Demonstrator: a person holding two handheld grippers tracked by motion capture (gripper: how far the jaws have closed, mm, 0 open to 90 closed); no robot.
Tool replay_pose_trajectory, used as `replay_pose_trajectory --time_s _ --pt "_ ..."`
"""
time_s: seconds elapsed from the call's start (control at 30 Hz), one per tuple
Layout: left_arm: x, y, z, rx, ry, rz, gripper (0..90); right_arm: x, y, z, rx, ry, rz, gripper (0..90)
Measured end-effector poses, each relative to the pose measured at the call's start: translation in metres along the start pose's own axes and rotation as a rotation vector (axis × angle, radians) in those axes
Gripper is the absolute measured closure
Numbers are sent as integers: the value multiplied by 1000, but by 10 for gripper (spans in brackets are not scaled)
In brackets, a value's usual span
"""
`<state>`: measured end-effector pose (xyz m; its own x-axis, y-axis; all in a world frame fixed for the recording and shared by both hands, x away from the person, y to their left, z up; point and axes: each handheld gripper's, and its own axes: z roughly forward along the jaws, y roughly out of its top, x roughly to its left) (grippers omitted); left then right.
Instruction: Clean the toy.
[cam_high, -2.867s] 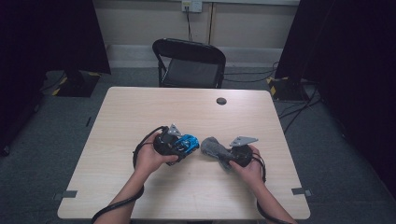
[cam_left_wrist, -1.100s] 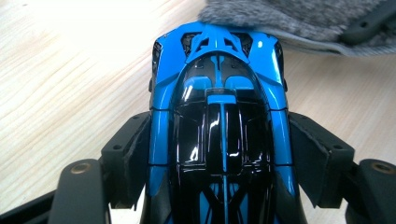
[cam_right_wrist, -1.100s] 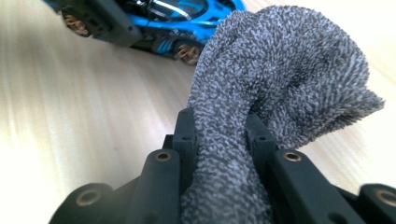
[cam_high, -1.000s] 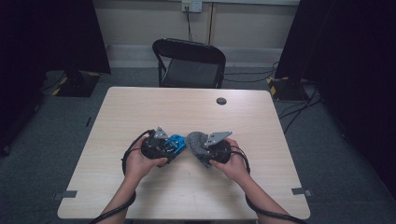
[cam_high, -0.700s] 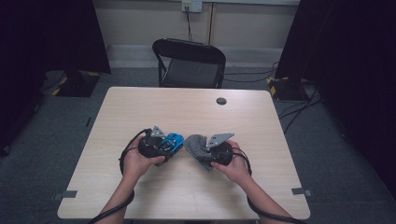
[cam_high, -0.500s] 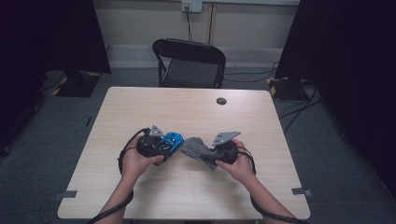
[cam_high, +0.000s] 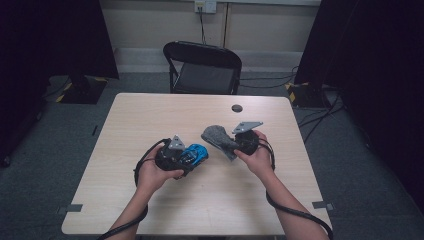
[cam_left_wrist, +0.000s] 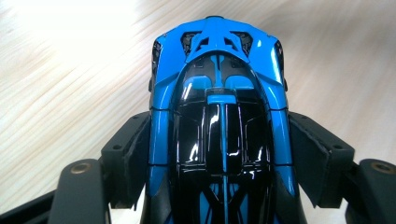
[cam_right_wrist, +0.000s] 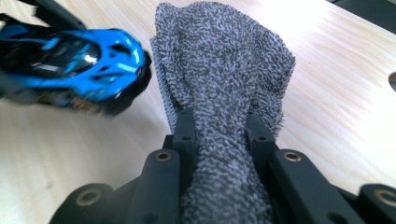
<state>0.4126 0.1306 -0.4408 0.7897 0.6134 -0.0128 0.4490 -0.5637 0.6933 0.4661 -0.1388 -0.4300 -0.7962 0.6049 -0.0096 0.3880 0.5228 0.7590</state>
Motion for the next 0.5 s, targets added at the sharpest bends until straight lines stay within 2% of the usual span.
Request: replay_pose_trajectory --time_s 0.2,0.37,0.5 --pt "-7 5 0 -7 -13 27 284 4 4 17 43 35 -52 716" --pt "-6 4 2 -3 -28 34 284 10 7 20 48 70 -94 717" --pt "-5 3 3 4 -20 39 284 13 10 20 59 89 -133 718"
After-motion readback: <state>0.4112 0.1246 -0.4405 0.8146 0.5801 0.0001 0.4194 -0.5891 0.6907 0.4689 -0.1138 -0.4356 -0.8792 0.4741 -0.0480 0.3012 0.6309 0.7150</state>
